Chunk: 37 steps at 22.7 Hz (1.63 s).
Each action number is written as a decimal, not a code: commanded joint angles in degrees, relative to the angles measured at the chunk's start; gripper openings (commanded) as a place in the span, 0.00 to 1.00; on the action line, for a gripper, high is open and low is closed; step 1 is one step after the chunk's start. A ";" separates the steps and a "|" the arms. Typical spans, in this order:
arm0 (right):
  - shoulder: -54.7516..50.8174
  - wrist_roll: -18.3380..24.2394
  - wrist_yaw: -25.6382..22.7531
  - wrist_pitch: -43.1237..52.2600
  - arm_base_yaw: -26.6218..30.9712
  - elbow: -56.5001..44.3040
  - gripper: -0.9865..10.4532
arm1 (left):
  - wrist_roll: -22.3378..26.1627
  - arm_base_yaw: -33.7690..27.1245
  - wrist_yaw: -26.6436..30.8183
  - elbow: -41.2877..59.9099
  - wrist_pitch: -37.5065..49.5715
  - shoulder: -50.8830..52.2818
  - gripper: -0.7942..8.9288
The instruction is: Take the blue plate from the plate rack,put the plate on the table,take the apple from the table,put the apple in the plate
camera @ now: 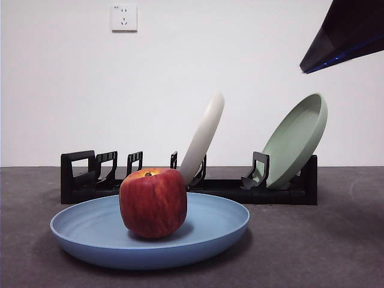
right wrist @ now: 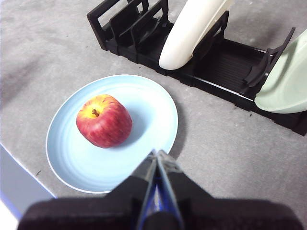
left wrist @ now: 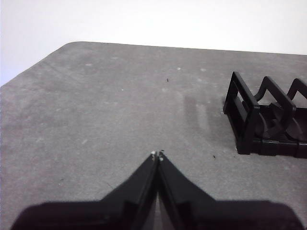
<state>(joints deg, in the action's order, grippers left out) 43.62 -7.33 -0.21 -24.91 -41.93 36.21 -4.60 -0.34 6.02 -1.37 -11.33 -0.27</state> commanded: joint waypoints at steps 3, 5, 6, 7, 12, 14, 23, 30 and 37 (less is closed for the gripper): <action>-0.15 -0.52 -0.15 -0.11 -0.02 -0.11 0.08 | -0.57 -0.17 -0.17 0.70 -0.07 0.13 0.08; -0.52 0.09 -0.26 -0.50 -0.02 -0.11 0.08 | -0.57 -0.17 -0.20 0.70 -0.07 0.13 0.08; -1.38 3.10 -2.01 -0.48 0.20 -0.11 0.09 | -0.57 -0.17 -0.20 0.70 -0.07 0.13 0.08; -2.36 5.42 -4.48 -0.37 0.77 -0.11 0.09 | -0.57 -0.17 -0.17 0.70 -0.07 0.13 0.08; -10.67 5.75 1.22 0.52 17.79 -0.76 0.09 | -0.57 -0.17 -0.20 0.70 -0.07 0.13 0.08; -15.52 6.01 2.89 1.33 26.77 -2.23 0.09 | -0.57 -0.17 -0.20 0.70 -0.07 0.13 0.08; -34.40 10.40 3.15 13.46 38.88 -14.91 0.09 | -0.57 -0.17 -0.20 0.70 -0.07 0.13 0.08; -38.01 8.57 3.30 17.73 38.88 -26.23 0.09 | -0.57 -0.17 -0.20 0.70 -0.07 0.13 0.08; -39.78 5.68 3.32 19.28 38.88 -33.27 0.09 | -0.57 -0.17 -0.20 0.70 -0.07 0.13 0.08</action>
<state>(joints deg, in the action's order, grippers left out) 4.40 -0.10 3.03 -6.74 -3.20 3.73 -4.60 -0.34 5.98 -1.37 -11.35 -0.27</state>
